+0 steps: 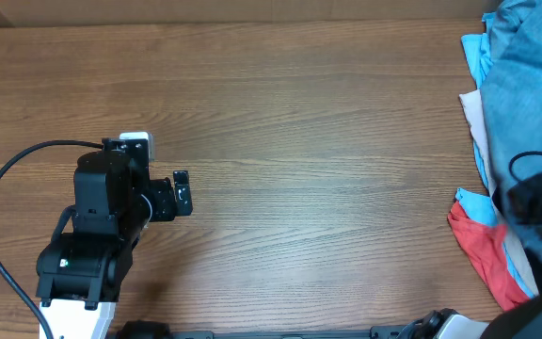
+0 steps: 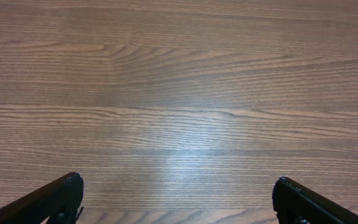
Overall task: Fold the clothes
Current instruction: 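Pull the jeans out of the pile leftward onto the table with right gripper, then grasp the jeans waistband with the left gripper and drag it left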
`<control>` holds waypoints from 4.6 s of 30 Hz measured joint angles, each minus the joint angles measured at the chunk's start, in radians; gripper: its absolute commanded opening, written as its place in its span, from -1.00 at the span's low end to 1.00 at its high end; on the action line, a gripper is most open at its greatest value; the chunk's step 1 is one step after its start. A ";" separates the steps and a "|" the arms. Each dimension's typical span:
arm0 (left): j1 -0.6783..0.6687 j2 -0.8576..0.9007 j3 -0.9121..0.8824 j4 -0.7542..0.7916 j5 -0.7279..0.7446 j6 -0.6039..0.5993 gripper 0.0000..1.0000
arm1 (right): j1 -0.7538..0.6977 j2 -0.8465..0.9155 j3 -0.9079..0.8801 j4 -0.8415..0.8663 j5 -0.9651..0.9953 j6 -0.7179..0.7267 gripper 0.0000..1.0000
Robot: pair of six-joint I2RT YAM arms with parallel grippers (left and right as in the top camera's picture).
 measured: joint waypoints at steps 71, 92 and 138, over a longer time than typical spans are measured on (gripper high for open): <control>-0.042 0.872 0.002 0.158 0.395 -0.023 -0.78 | 0.636 -0.060 0.303 -0.061 0.017 -0.049 0.15; 0.423 0.858 0.612 -0.102 0.149 -0.034 0.95 | 0.636 -0.060 0.303 -0.092 0.076 -0.050 0.17; 0.499 0.800 0.080 -0.139 0.084 -0.241 -0.88 | 0.636 -0.060 0.303 -0.108 0.089 -0.076 0.47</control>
